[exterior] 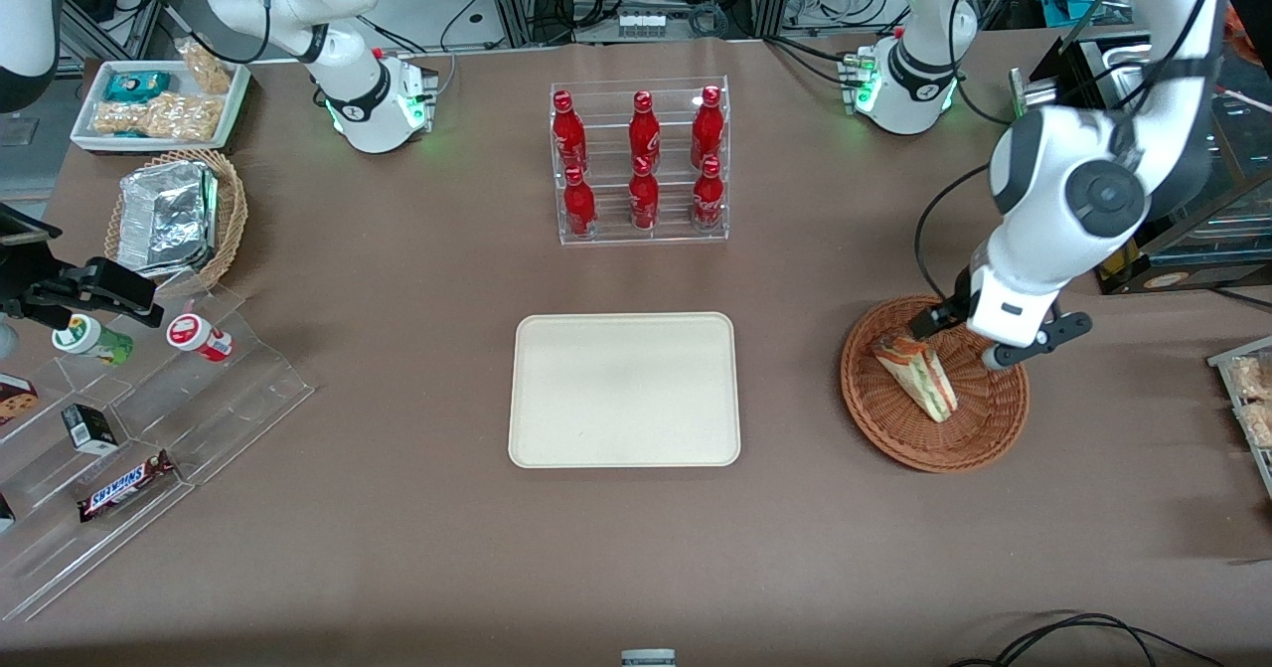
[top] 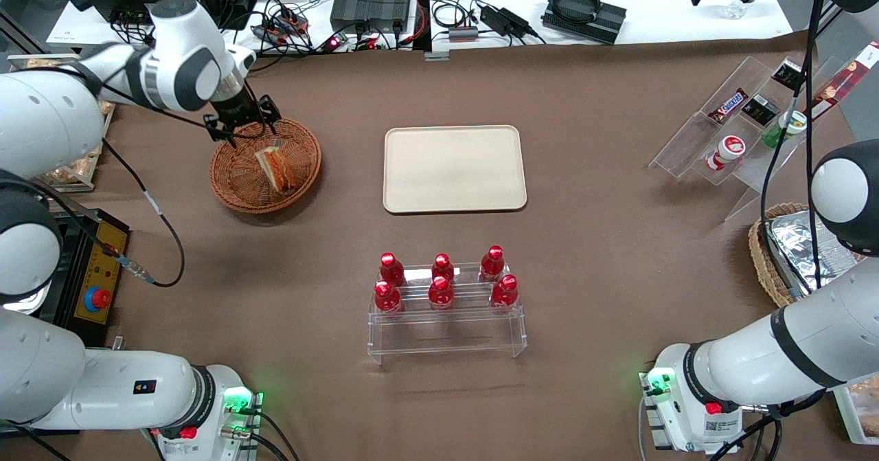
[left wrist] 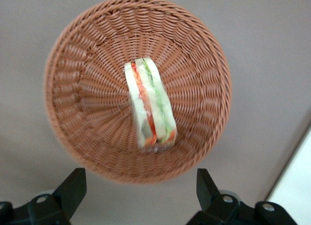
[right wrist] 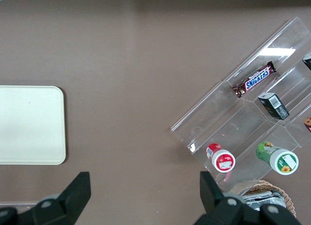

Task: Place sandwich from basket to tray
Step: 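Move the left gripper down over the wrapped sandwich in the wicker basket, then close the left gripper on the wrapped sandwich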

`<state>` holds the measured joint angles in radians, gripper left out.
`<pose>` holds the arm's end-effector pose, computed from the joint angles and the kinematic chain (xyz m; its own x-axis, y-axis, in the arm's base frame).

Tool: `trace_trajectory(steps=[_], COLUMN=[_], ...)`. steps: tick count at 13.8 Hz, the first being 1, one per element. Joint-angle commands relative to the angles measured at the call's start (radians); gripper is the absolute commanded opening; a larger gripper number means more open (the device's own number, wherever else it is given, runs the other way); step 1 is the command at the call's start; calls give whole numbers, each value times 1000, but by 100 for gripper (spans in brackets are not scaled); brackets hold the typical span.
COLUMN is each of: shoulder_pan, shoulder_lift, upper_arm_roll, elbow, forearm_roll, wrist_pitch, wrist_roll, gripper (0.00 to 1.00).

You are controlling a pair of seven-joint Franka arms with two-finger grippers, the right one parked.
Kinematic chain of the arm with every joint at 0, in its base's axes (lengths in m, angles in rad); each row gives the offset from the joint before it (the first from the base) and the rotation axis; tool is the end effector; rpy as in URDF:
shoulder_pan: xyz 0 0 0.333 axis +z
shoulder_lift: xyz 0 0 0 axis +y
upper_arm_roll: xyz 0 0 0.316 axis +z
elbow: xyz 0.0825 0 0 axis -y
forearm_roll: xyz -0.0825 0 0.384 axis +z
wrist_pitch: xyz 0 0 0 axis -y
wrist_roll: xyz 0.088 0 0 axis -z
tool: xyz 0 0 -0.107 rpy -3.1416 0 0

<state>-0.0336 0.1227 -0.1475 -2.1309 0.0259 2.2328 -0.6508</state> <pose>0.5475 -0.0985 0.3502 0.8984 0.4391 -0.0141 0.4389 -0.8984 -0.0134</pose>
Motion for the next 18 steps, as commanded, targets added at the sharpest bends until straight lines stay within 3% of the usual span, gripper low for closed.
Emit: trace_trajectory(steps=[1,4,12,13,14,15,16,18], shoulder_pan=[7,20,57,57,55,55,46,46], shoulder_lift=[58,119,216,235,233,235,239,236], upper_arm_roll=[3,3,2,2,0,-4,-3,-3], elbow=[-23,-23,-24,-12,-15,-11,-4,18], forearm_roll=[-12,-11,-18,-20,-18,-17,-20,-18], wrist_pitch=[94,171,269,261,255,237,223,220], wrist_roll=[-139,-272,-328,-334,-351,-354,-360,-362], gripper=[100,100,100,83,45,27,12,5])
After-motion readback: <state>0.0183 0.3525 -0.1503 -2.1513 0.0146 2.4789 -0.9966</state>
